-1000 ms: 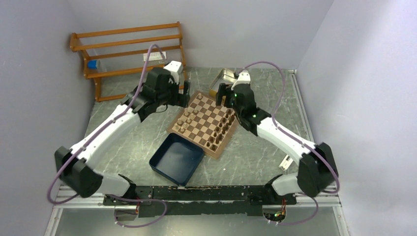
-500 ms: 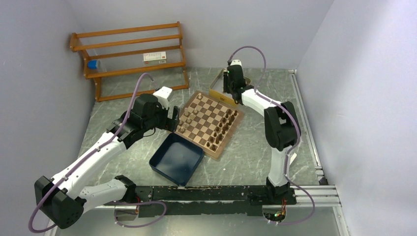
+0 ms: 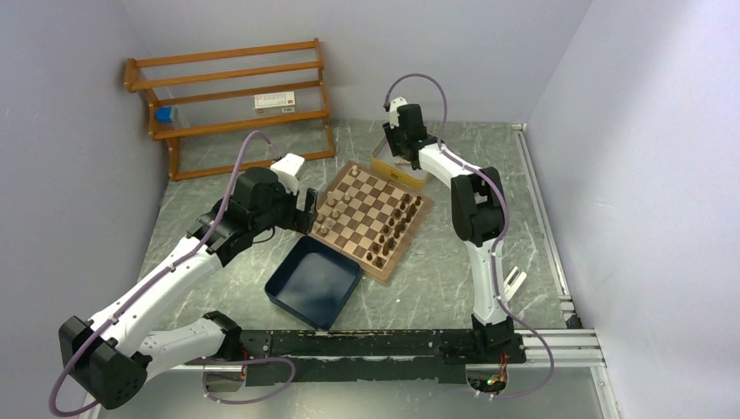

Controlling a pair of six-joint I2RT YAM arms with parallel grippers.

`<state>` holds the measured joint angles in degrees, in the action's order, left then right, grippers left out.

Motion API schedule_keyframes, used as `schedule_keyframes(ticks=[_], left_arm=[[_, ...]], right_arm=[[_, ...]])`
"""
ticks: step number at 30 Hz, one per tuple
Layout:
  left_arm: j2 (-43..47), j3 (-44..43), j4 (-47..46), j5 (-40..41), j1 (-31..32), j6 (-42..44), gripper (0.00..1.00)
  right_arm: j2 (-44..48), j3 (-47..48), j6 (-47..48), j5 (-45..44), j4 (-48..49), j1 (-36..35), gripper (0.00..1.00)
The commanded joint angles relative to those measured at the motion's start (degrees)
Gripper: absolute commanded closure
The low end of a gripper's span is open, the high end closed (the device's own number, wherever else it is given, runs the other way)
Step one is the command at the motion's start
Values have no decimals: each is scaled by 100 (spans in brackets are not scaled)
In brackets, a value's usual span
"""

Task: Set up the chess pieces on the board
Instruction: Pick up the chess piece from the storage box.

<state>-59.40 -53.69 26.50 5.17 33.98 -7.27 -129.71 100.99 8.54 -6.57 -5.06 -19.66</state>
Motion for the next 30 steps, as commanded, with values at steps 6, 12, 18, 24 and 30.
schedule_keyframes(ticks=[6, 12, 18, 24, 30], left_arm=[[1, 0, -198, 73, 38, 76, 6], [-9, -1, -198, 137, 30, 85, 6], [-10, 3, -207, 155, 31, 85, 6], [-4, 3, -198, 177, 35, 94, 6], [19, 8, -208, 195, 29, 94, 6]], right_arm=[[-873, 1146, 835, 515, -615, 63, 59], [-1067, 1311, 1024, 414, -826, 85, 59], [-1281, 1682, 1143, 386, -1278, 151, 59], [-1376, 1832, 1126, 456, -1449, 212, 63], [-1446, 1931, 1098, 525, -1449, 231, 71]])
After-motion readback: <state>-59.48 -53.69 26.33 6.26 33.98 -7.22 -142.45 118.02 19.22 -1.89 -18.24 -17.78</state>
